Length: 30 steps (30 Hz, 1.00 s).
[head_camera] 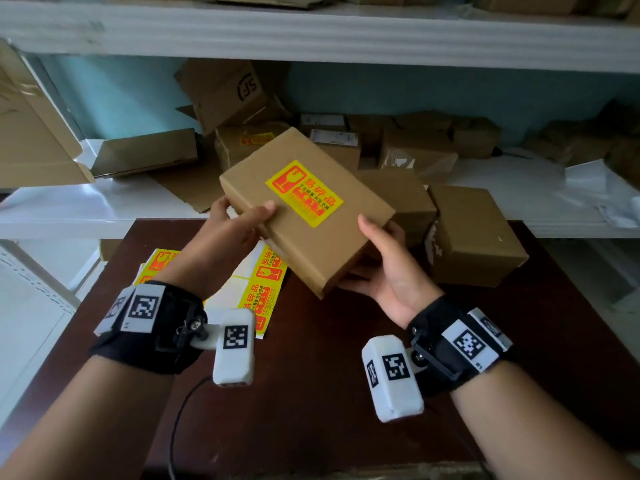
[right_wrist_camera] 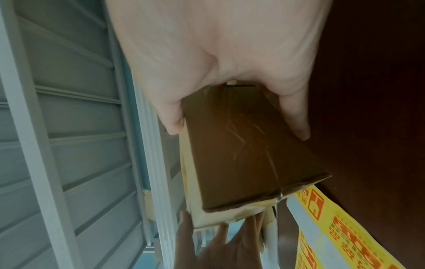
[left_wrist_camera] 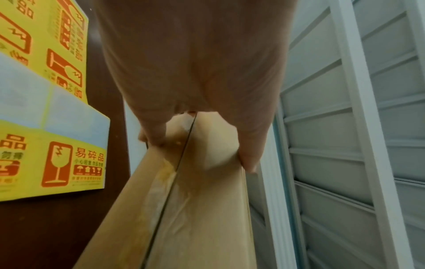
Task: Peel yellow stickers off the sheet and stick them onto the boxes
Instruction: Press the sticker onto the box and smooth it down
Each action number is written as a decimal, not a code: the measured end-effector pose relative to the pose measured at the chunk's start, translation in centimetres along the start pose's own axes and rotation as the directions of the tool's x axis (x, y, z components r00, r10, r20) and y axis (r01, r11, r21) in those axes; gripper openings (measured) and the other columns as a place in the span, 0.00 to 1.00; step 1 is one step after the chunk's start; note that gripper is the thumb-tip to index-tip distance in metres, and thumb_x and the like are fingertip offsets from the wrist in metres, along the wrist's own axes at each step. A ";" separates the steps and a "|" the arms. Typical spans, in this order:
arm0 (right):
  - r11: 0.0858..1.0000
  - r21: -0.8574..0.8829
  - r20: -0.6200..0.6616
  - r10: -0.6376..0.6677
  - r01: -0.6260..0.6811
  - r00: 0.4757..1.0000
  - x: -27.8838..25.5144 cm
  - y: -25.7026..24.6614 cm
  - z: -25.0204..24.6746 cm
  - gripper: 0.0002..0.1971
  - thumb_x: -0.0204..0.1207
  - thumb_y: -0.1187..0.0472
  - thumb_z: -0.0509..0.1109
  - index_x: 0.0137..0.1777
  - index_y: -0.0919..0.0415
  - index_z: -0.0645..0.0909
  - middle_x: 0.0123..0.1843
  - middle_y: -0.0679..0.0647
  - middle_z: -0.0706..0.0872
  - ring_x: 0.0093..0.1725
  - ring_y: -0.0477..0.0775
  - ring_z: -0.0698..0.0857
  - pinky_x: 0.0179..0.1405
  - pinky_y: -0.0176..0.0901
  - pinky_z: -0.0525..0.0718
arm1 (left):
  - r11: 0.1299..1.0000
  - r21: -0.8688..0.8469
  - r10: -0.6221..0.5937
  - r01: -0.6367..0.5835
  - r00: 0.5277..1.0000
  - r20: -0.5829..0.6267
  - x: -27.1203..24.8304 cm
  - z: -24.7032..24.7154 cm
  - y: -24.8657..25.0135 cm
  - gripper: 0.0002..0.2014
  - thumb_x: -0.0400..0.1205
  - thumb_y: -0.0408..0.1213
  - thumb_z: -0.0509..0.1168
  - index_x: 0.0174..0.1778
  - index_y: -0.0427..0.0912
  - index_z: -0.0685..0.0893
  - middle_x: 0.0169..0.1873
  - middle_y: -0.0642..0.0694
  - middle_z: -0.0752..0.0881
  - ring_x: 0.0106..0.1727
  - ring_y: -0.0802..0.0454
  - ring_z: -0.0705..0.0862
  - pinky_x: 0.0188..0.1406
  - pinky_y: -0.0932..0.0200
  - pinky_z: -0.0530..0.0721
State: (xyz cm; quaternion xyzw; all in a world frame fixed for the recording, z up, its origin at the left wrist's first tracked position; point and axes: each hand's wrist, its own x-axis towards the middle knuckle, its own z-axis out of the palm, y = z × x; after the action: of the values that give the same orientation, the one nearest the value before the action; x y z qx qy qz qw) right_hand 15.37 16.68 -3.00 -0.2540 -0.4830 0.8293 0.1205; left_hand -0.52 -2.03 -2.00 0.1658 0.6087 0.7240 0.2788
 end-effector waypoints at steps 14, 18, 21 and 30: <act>0.906 -0.416 0.112 0.136 -0.078 0.984 0.4 1.8 1.5 0.38 0.69 0.27 0.67 0.75 0.45 0.69 0.74 0.48 0.78 0.60 0.62 0.89 0.62 0.65 0.88 | 0.985 0.110 -0.117 0.135 0.981 -0.156 0.2 -1.8 0.1 0.35 0.72 0.61 0.73 0.75 0.56 0.75 0.61 0.44 0.89 0.57 0.43 0.90 0.48 0.42 0.90; 0.610 -0.756 0.110 -0.241 0.238 0.964 1.6 0.9 0.5 0.32 0.74 0.24 0.59 0.67 0.47 0.78 0.64 0.45 0.82 0.64 0.51 0.83 0.68 0.61 0.83 | 0.984 0.002 -0.167 0.177 0.931 -0.325 0.7 -2.1 -0.6 0.43 0.67 0.66 0.73 0.76 0.49 0.73 0.60 0.42 0.89 0.51 0.46 0.92 0.31 0.55 0.88; 0.265 -0.905 0.192 -0.446 0.333 0.874 2.6 0.3 -1.0 0.21 0.83 0.39 0.63 0.70 0.49 0.79 0.76 0.45 0.74 0.77 0.49 0.71 0.78 0.49 0.71 | 0.980 -0.072 -0.199 0.186 0.887 -0.418 1.0 -2.6 -1.2 0.48 0.63 0.67 0.74 0.76 0.47 0.71 0.61 0.41 0.87 0.55 0.44 0.90 0.32 0.52 0.88; -0.116 -0.965 0.260 -0.299 0.236 0.918 4.2 0.2 -2.8 0.37 0.85 0.42 0.63 0.89 0.46 0.50 0.91 0.42 0.39 0.89 0.51 0.36 0.87 0.60 0.47 | 0.950 -0.085 -0.303 0.300 0.823 -0.481 1.3 -2.0 -2.6 0.43 0.69 0.66 0.73 0.76 0.51 0.69 0.62 0.46 0.84 0.59 0.48 0.84 0.35 0.50 0.82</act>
State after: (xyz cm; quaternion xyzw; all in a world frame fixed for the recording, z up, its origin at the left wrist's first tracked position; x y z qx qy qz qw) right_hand 13.37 20.46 -5.57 -0.1765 -0.9659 0.1739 0.0750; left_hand -2.18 -2.61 -5.10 -0.1213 0.6757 0.6907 0.2272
